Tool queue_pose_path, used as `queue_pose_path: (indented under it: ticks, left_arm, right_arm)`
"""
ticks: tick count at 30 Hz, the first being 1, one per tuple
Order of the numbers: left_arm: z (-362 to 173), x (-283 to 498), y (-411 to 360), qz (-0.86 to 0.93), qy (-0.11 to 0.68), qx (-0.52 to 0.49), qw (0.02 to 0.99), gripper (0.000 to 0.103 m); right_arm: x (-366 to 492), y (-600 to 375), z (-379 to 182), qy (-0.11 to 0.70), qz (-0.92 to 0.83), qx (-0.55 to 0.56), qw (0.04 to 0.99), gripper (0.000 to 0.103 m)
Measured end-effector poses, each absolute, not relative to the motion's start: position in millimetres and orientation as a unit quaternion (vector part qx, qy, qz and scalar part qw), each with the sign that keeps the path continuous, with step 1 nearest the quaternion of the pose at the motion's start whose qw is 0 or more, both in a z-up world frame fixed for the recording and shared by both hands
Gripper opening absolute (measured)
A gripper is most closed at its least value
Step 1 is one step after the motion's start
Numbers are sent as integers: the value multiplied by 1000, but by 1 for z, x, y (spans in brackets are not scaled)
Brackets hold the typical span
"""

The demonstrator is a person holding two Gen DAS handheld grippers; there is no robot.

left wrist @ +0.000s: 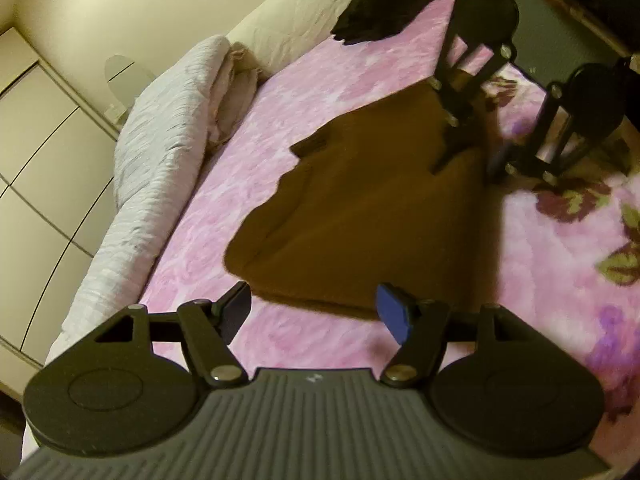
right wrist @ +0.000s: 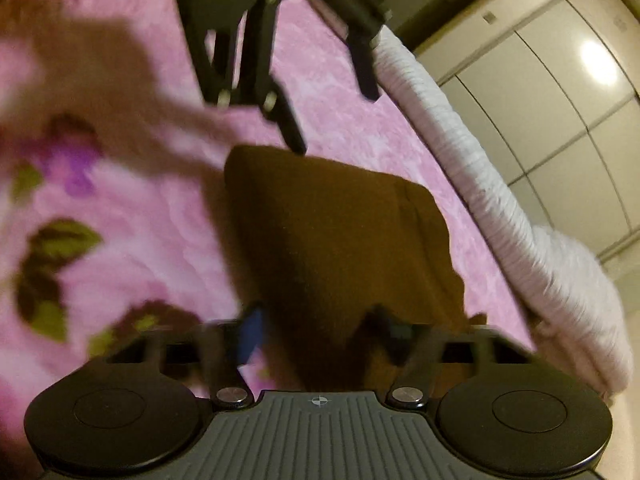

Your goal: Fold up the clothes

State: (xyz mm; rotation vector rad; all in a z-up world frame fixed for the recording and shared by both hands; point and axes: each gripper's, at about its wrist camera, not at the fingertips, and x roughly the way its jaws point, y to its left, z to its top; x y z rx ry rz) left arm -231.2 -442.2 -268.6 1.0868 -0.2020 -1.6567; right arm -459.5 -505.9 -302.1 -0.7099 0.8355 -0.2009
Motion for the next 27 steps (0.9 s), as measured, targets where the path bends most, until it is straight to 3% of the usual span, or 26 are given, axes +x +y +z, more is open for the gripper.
queue_pose_path:
  ticks: [5, 12, 18, 19, 21, 23, 27]
  left_arm:
    - [-261, -233, -430, -700, -82, 453, 546, 70]
    - [-261, -257, -442, -717, -77, 441, 534, 70]
    - [-274, -298, -440, -704, -176, 496, 477, 72]
    - [-280, -302, -438, -697, -197, 511, 463, 75]
    - [-294, -312, -437, -681, -231, 540, 438, 76]
    - [-309, -317, -439, -665, -253, 567, 416, 76]
    - [-336, -321, -443, -632, -305, 597, 389, 76]
  right_arm:
    - [-500, -515, -290, 400, -95, -370, 833, 17]
    - [-595, -568, -296, 460, -139, -392, 784, 21]
    - [-625, -565, -276, 437, -234, -304, 813, 25]
    - [-626, -558, -269, 424, -239, -285, 826, 31]
    - [-620, -538, -258, 393, -232, -245, 856, 56]
    - [-609, -520, -249, 365, -216, -208, 881, 67]
    - [-568, -495, -257, 380, -186, -202, 883, 69]
